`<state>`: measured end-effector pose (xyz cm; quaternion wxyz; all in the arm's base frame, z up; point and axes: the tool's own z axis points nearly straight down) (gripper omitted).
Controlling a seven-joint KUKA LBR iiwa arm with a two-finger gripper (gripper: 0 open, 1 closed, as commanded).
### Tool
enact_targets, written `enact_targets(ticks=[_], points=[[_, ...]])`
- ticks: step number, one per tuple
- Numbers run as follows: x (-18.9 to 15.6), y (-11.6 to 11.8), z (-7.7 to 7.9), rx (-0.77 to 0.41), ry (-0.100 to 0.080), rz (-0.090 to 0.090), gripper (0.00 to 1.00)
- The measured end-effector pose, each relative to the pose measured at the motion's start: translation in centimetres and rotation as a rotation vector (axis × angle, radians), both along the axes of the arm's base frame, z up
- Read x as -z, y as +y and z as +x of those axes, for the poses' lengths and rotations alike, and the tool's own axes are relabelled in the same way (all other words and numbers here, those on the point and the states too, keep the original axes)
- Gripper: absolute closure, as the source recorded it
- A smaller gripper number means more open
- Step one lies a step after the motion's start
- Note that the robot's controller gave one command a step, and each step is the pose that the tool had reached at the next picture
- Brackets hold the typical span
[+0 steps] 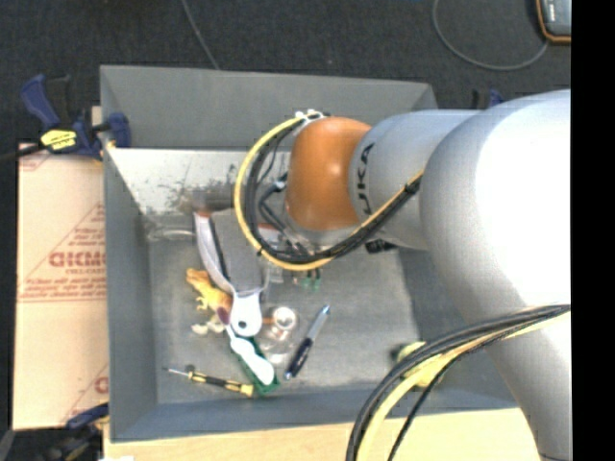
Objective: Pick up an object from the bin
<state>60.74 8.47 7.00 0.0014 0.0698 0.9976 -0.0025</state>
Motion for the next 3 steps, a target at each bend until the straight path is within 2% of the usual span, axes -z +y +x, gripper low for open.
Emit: enact_targets(ticks=[3], points=[[-2.1, -0.2, 0.0, -0.003, -0.004, -0.002, 1.0]])
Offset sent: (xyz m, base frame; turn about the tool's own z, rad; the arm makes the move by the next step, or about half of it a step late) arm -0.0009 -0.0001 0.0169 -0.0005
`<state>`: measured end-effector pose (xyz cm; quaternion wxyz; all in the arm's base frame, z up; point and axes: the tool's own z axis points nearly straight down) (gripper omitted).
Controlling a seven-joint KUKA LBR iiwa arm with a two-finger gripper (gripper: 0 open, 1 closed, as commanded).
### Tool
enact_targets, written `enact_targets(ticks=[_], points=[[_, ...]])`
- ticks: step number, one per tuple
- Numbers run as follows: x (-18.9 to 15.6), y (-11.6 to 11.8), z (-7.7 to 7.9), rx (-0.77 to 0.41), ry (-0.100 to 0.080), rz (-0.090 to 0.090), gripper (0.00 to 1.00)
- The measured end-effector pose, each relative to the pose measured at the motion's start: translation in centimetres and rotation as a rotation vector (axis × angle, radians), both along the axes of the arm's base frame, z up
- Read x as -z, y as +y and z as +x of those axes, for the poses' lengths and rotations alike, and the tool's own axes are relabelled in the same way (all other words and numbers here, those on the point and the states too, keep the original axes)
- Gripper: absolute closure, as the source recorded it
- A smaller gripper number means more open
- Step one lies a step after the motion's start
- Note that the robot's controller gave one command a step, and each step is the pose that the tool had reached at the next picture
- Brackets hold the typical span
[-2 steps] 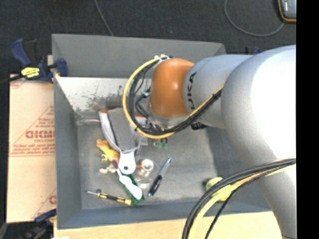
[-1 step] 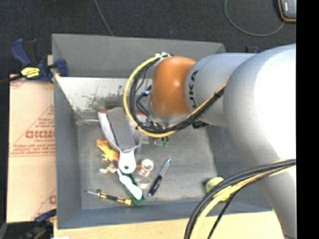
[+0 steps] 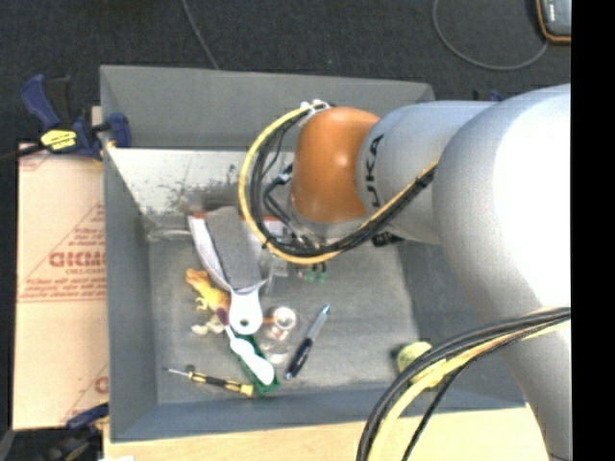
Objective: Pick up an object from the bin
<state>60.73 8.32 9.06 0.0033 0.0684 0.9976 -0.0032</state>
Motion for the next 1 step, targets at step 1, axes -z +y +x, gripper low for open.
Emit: enact_targets(ticks=[1], points=[[-2.91, -0.05, -0.27, 0.0, 0.011, -0.001, 1.0]])
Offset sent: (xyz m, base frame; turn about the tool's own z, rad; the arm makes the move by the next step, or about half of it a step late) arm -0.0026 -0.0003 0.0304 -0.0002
